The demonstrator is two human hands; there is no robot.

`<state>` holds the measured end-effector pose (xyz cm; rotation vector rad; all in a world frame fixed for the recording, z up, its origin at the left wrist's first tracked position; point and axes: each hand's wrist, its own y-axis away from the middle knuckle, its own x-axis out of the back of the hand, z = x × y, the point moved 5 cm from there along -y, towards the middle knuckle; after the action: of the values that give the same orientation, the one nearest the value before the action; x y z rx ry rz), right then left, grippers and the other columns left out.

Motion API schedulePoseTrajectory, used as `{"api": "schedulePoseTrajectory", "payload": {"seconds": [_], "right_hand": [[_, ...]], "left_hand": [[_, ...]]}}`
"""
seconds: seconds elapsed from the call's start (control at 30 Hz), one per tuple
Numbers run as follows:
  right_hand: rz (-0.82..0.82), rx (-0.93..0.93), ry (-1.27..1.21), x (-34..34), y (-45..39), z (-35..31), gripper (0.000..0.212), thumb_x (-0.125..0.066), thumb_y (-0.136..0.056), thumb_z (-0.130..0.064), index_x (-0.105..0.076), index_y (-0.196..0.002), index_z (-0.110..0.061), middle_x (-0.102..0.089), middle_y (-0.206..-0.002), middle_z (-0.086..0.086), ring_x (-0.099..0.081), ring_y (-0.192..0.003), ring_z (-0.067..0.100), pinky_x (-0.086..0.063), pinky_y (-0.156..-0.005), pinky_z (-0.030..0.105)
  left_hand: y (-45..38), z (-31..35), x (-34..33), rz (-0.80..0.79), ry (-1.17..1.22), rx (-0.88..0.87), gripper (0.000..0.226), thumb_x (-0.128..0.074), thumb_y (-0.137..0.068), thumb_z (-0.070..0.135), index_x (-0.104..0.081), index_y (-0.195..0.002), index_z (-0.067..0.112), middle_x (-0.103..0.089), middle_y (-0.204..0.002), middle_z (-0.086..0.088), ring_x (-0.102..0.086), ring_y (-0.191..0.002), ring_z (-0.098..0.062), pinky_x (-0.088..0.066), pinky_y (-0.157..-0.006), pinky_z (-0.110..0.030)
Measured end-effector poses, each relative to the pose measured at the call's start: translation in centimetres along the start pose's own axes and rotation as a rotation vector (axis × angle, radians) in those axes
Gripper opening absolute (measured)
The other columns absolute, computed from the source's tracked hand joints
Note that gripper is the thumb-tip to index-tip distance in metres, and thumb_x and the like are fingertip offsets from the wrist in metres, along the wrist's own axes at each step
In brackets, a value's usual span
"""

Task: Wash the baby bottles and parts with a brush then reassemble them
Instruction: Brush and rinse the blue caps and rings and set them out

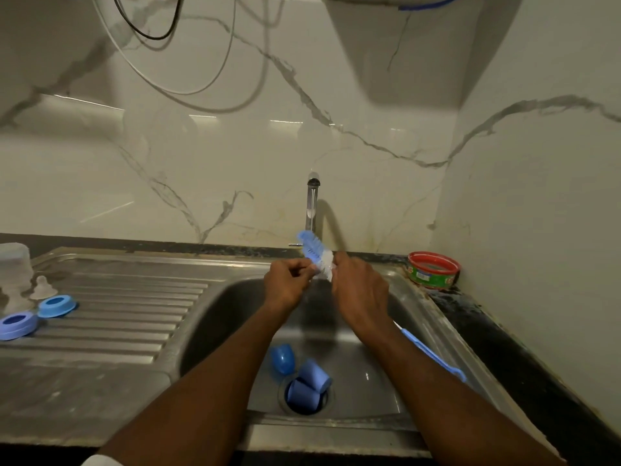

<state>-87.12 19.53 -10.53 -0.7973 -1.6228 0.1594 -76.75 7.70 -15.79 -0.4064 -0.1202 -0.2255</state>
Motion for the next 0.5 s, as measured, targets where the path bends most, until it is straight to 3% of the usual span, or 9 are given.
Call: {"api": "schedulePoseTrajectory", "payload": {"seconds": [0.1, 0.17, 0.3, 0.5], "right_hand": [[0.042, 0.027, -0.011, 0.0, -0.1, 0.2, 0.031, -0.059, -0.100, -0.037, -0.053, -0.127, -0.024, -0.063, -0.118, 0.004, -0.065, -0.097, 0.024, -0.041, -0.067, 0.032], [0.052, 0.039, -0.001, -0.1, -0.1, 0.3, 0.028, -0.059, -0.100, -0.035, -0.053, -0.125, -0.024, -0.063, -0.117, 0.003, -0.065, -0.095, 0.024, -0.044, -0.068, 0.034], [0.064, 0.029, -0.024, 0.1, -0.1, 0.1, 0.024, -0.055, -0.102, -0.035, -0.055, -0.123, -0.024, -0.064, -0.116, 0.002, -0.065, -0.096, 0.024, -0.041, -0.067, 0.033], [0.033, 0.060, 0.035, -0.3, 0.2, -1.1, 0.023, -0.054, -0.101, -0.028, -0.053, -0.124, -0.025, -0.063, -0.114, 0.003, -0.065, -0.096, 0.028, -0.038, -0.065, 0.034]], "left_hand": [[0.7, 0.4, -2.1, -0.193, -0.124, -0.106, 0.008, -0.073, -0.092, 0.025, -0.079, -0.097, 0.024, -0.077, -0.089, 0.007, -0.073, -0.083, -0.005, -0.062, -0.085, -0.035], [1.0, 0.7, -3.1, -0.210, -0.128, -0.127, 0.008, -0.072, -0.093, 0.021, -0.080, -0.096, 0.022, -0.078, -0.088, 0.007, -0.074, -0.085, -0.006, -0.061, -0.086, -0.039], [0.2, -0.3, -2.4, -0.019, 0.036, 0.030, 0.007, -0.074, -0.090, 0.025, -0.080, -0.089, 0.021, -0.077, -0.081, 0.003, -0.074, -0.083, -0.017, -0.061, -0.084, -0.043], [-0.6, -2.1, -0.5, 0.219, 0.222, 0.239, 0.006, -0.074, -0.091, 0.015, -0.077, -0.091, 0.020, -0.077, -0.090, -0.004, -0.073, -0.086, -0.019, -0.062, -0.082, -0.037]]}}
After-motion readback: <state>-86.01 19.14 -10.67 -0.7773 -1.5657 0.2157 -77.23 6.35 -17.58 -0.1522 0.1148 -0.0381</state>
